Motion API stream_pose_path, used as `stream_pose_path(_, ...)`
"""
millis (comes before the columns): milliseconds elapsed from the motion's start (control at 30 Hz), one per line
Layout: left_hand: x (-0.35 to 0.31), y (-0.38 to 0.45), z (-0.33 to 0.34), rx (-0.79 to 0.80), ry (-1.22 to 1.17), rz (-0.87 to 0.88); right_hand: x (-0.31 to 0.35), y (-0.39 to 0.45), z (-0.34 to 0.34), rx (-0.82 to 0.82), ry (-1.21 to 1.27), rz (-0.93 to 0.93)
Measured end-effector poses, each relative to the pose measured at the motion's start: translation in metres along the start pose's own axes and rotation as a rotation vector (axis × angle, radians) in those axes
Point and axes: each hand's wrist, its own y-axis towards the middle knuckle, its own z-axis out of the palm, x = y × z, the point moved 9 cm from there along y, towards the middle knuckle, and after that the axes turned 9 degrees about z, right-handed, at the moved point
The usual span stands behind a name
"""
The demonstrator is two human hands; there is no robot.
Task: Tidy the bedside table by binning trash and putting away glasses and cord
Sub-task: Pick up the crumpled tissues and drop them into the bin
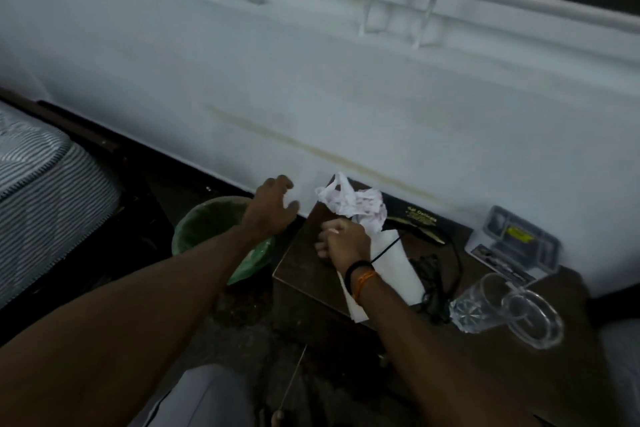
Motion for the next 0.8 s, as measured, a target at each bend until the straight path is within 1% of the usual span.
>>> stream_pose_path(67,-0.025,0.013,0.024,0.059,0.073,0.101,-0.007,0.007,-0.034,-0.129,-0.018,0.005)
stream_pose_path(133,-0.049,0.020,0.053,0.129,0.124,0.164,-0.014,0.016,-0.058,-0.221,-0.071,-0.018)
stream_pose_path(200,-0.068,0.023,0.083,0.203,0.146,0.192,-0.025,0.028,-0.082,-0.317,-0.078,-0.021)
stream_pose_path(267,-0.079,0.026,0.108,0.250,0.187,0.202,-0.038,0.036,-0.105,-0.402,-0.005,0.008)
stream_pose_path(333,-0.082,0.030,0.127,0.271,0.253,0.156,-0.048,0.042,-0.123,-0.459,0.076,0.021)
stream_pose_path(433,-0.088,0.037,0.137,0.215,0.359,0.086,-0.051,0.042,-0.139,-0.490,0.176,-0.003)
stream_pose_path(567,-0.095,0.047,0.143,0.156,0.454,0.072,-0.040,0.037,-0.147,-0.495,0.259,-0.016)
stream_pose_path(700,-0.098,0.054,0.142,0.174,0.356,0.079,-0.039,0.043,-0.147,-0.496,0.268,-0.038)
stream_pose_path(800,-0.097,0.060,0.132,0.112,0.236,0.102,-0.035,0.047,-0.143,-0.471,0.291,-0.048)
